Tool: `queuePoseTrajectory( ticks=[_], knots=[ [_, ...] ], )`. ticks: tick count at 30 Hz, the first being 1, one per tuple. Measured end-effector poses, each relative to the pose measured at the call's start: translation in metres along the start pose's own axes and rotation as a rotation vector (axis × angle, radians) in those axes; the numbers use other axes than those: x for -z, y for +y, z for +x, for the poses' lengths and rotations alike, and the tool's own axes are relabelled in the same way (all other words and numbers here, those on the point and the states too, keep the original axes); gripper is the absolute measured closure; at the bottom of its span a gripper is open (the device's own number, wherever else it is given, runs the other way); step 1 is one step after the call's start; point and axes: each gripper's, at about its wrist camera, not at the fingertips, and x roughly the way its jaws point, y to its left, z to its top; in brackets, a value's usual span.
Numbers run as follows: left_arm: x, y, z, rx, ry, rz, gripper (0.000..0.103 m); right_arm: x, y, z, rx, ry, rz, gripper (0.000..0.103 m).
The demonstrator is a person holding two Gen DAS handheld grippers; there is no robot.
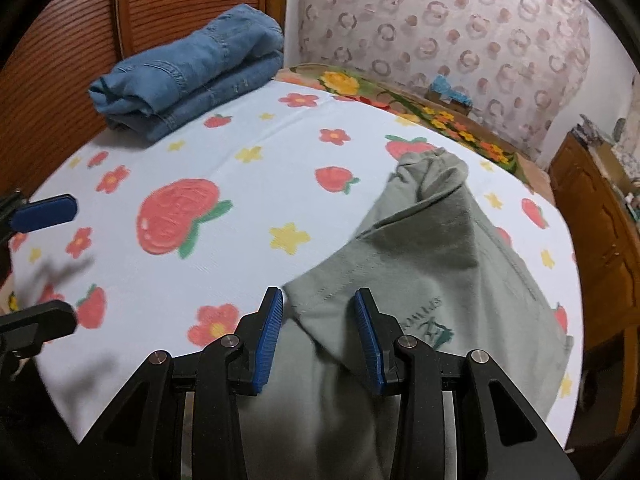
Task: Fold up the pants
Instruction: 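Move the right gripper to the hem and grasp it, then lift the hem with the right gripper, fold it onto the collar, release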
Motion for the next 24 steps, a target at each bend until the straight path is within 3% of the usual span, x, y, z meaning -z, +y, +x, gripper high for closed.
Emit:
queuePoseTrajectory(
  ticks=[4,14,24],
  knots=[
    [0.002,-0.002,0.001,0.005,0.004,0.005,0.021,0.0,-0.003,-0.003,-0.036,-0.021,0.026,0.093],
    [0.004,-0.011,0.007,0.02,0.02,0.029,0.021,0.008,-0.024,-0.02,-0.145,-0.089,0.139,0.095],
    [0.007,-0.016,0.008,0.024,0.029,0.042,0.021,0.01,-0.028,-0.02,-0.146,-0.091,0.157,0.095]
  ],
)
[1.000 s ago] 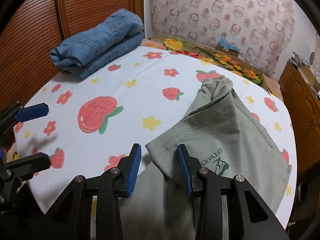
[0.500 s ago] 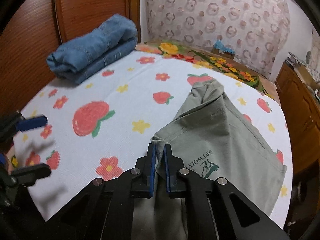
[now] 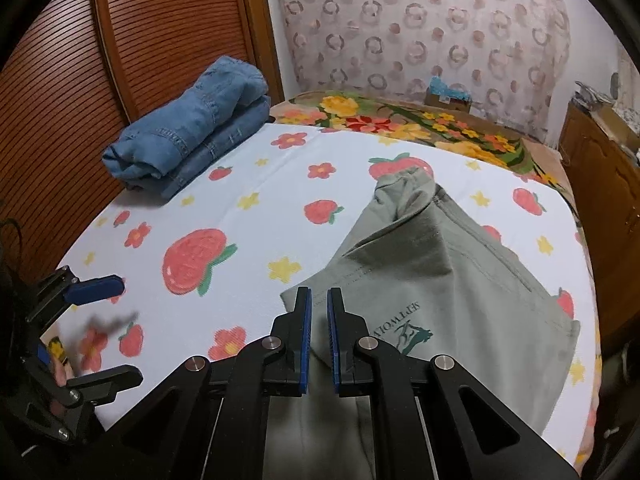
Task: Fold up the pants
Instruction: 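Lift the hem with the right gripper, fold it onto the collar, release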
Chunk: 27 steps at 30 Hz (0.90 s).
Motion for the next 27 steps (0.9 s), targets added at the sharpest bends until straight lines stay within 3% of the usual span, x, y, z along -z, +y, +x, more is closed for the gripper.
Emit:
queuePoseTrajectory(
  ticks=[6,11,18,19,20,27],
  knots=[
    [0.0,0.0,0.0,0.0,0.001,-0.001,0.021,-0.001,0.008,-0.002,0.001,0.002,-0.037,0.095],
    [0.0,0.001,0.0,0.001,0.001,0.001,0.021,0.0,0.019,0.006,0.04,0.031,-0.096,0.068],
    [0.002,0.001,0.0,0.001,0.004,-0.006,0.021,-0.005,0.016,0.026,0.113,0.079,-0.095,0.067],
    [0.003,0.001,0.001,0.001,0.004,-0.006,0.021,-0.005,0.013,0.027,0.109,0.079,-0.079,0.078],
    [0.003,0.001,0.001,0.001,0.005,-0.006,0.021,-0.006,0.009,0.025,0.089,0.068,-0.06,0.1],
    [0.004,-0.001,0.003,0.008,0.013,0.0,0.02,-0.006,-0.006,0.004,0.088,-0.006,-0.016,0.1]
  ],
)
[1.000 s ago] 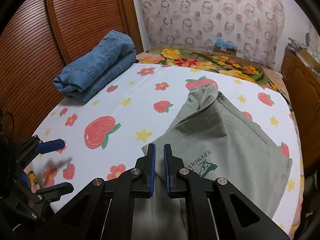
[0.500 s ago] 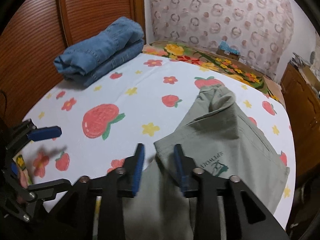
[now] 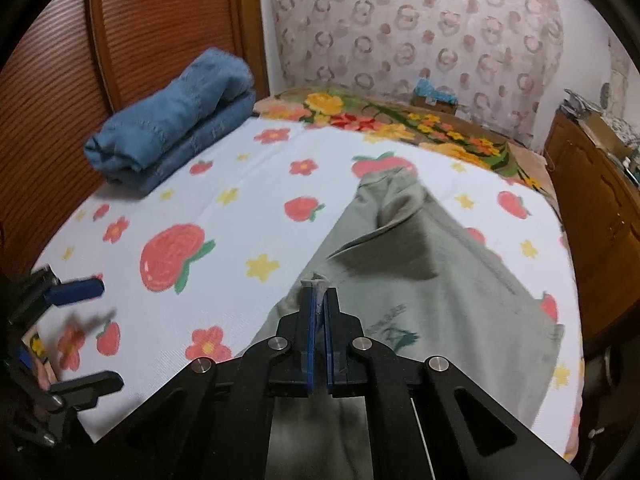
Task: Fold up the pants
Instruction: 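Lift the hem with the right gripper, fold it onto the collar, release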
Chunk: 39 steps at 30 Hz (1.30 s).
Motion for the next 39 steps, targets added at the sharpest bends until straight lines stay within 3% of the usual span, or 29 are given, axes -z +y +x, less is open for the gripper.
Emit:
queuePoseTrajectory(
  ticks=[5,16,29,39],
  knots=[
    [0.001,-0.005,0.001,0.003,0.006,0.015,0.021,0.0,-0.026,-0.017,0.049,-0.035,0.03,0.1],
    [-0.001,-0.008,0.0,0.008,0.008,0.022,0.02,-0.001,-0.083,-0.036,0.19,-0.018,0.072,0.1],
    [0.0,-0.01,0.002,0.008,0.013,0.022,0.02,-0.005,-0.095,-0.022,0.307,0.001,0.105,0.1],
    [0.001,-0.01,0.002,0.01,0.017,0.024,0.02,-0.006,-0.098,-0.004,0.284,0.044,0.159,0.1]
  ],
)
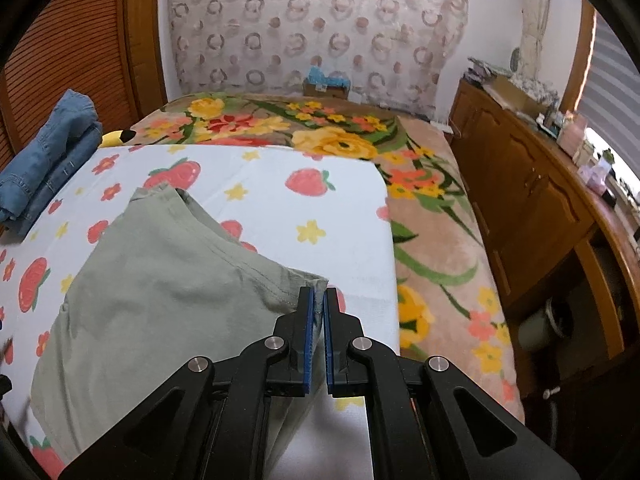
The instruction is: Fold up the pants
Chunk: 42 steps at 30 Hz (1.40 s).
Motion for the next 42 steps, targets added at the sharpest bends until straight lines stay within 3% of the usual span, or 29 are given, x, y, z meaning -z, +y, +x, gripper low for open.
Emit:
queuePoseTrajectory(
  ticks=[3,8,23,35,38,42],
  knots=[
    [0.0,0.0,0.0,0.0,0.001,0.002,0.02,-0.002,-0.009,-0.004,-0.007,0.009,0.018,0.095],
    [0.002,-0.003,0.001,0.004,0.005,0.011,0.02,-0.001,-0.017,-0.013,-0.014,0.002,0.027,0.074],
    [0.003,-0.011,0.006,0.014,0.033,0.038,0.021,0.074,0.014,-0.052,-0.184,-0.015,0.024,0.068],
    [0.01,-0.024,0.014,0.031,0.07,0.108,0.02,0.094,0.022,-0.042,-0.146,-0.028,-0.009,0.061],
    [0.009,-0.033,0.016,0.026,0.077,0.158,0.024,0.095,0.024,-0.043,-0.148,-0.031,-0.002,0.061],
    [0.006,-0.04,0.021,0.039,0.097,0.199,0.037,0.097,0.022,-0.042,-0.161,-0.041,0.007,0.06]
  ],
)
